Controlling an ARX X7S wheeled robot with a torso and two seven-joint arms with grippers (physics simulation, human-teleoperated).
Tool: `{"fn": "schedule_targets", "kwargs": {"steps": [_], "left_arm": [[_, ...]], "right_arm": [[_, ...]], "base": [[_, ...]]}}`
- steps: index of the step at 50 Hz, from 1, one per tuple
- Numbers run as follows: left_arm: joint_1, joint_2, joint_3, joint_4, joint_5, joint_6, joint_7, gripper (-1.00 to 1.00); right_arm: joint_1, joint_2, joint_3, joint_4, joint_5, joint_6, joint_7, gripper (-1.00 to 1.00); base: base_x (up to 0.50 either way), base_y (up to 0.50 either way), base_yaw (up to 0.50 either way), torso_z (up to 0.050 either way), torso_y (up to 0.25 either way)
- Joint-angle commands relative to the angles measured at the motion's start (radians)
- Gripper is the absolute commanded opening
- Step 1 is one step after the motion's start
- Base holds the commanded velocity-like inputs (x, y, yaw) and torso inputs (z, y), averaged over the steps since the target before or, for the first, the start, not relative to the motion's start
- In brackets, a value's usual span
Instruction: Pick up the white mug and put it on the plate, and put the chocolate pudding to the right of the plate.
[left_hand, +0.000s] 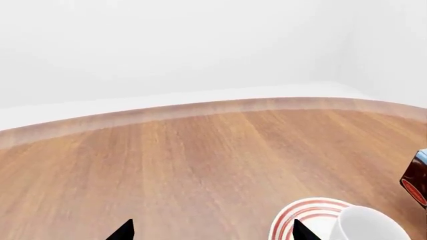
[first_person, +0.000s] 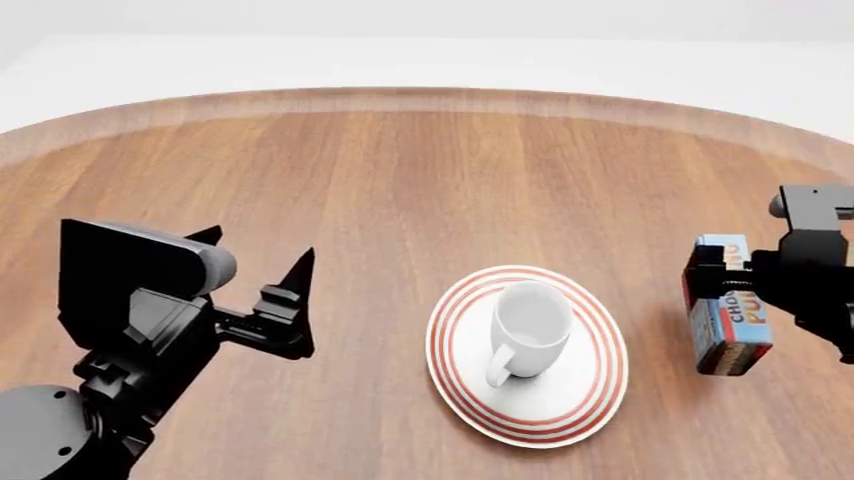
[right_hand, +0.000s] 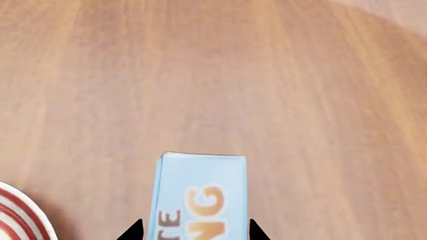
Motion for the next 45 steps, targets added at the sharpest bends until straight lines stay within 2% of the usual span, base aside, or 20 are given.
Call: {"fn": "schedule_targets", "kwargs": {"steps": [1,14,25,37,45], "left_arm": [[0.005,0.026,-0.022,-0.003,0.018,0.007,0.027,1.0],[0.01,0.027,-0.024,-0.004,0.016,0.009,0.029,1.0],[0.019,0.028,-0.025,-0.008,0.021,0.019,0.033,1.0],[0.021,0.029,-0.028,-0.007,0.021,0.021,0.035,1.0],[0.019,0.015,-0.035,0.005,0.013,0.022,0.033,1.0]], "right_arm": [[-0.015,-0.034,0.033,0.057,-0.039,-0.042,-0.045,1.0],[-0.013,-0.063,0.03,0.125,-0.056,-0.079,-0.063,1.0],[-0.021,-0.04,0.034,0.071,-0.051,-0.054,-0.049,1.0],[0.019,0.108,0.055,-0.306,0.013,0.169,0.091,1.0],[0.086,0.166,0.045,-0.459,0.015,0.262,0.129,1.0]], "base": [[0.0,0.0,0.0,0.0,0.0],[0.0,0.0,0.0,0.0,0.0],[0.0,0.0,0.0,0.0,0.0],[0.0,0.0,0.0,0.0,0.0],[0.0,0.0,0.0,0.0,0.0]]}}
